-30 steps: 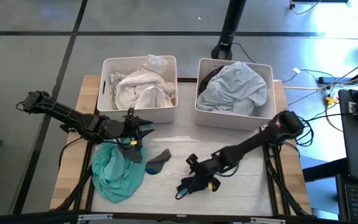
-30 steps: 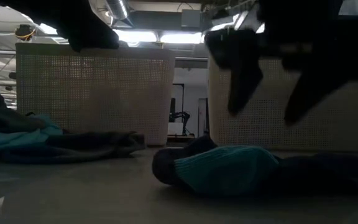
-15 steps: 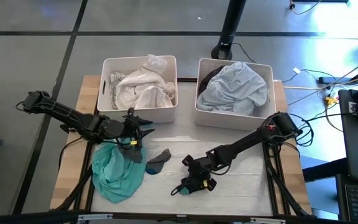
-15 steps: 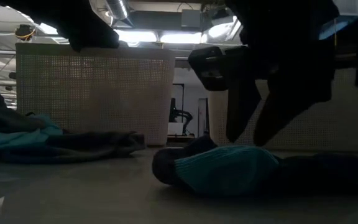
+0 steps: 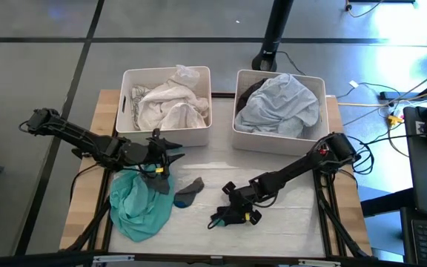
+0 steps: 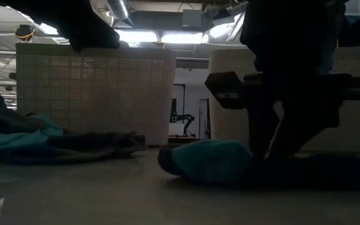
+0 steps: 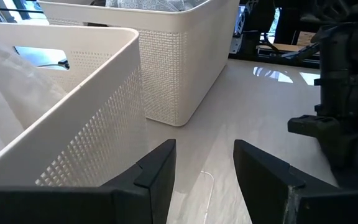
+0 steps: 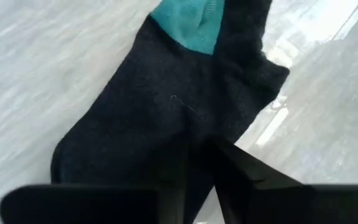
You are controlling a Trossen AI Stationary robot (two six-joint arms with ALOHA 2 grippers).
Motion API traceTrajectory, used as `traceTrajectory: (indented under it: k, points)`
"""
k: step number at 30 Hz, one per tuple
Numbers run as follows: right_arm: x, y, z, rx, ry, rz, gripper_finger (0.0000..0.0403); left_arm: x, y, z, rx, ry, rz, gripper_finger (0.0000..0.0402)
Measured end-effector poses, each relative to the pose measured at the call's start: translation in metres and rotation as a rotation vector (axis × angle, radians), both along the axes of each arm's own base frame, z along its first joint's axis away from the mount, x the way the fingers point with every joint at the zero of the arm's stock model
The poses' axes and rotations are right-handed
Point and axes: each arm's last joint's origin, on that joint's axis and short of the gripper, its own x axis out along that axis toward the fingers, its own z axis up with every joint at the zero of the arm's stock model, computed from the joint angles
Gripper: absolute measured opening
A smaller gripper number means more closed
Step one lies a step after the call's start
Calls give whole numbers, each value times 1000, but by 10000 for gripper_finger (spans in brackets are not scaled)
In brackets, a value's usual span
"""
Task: Sort clothes
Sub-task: Put the dark blue sock into the right white bin
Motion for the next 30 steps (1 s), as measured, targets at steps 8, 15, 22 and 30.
traceTrajectory:
  k: [8, 15, 22, 30]
  points:
    - [-2, -1, -2, -45, -1, -1, 14, 0, 0, 0, 0, 0, 0, 153]
    - [-3, -5, 26, -127, -59, -16, 7, 0, 0, 0, 0, -2, 0, 153]
    - [-18, -18, 94, -326, -143, -77, 3, 0, 0, 0, 0, -1, 0, 153]
    - [-48, -44, 198, -567, -382, -243, 5, 0, 0, 0, 4, -3, -2, 153]
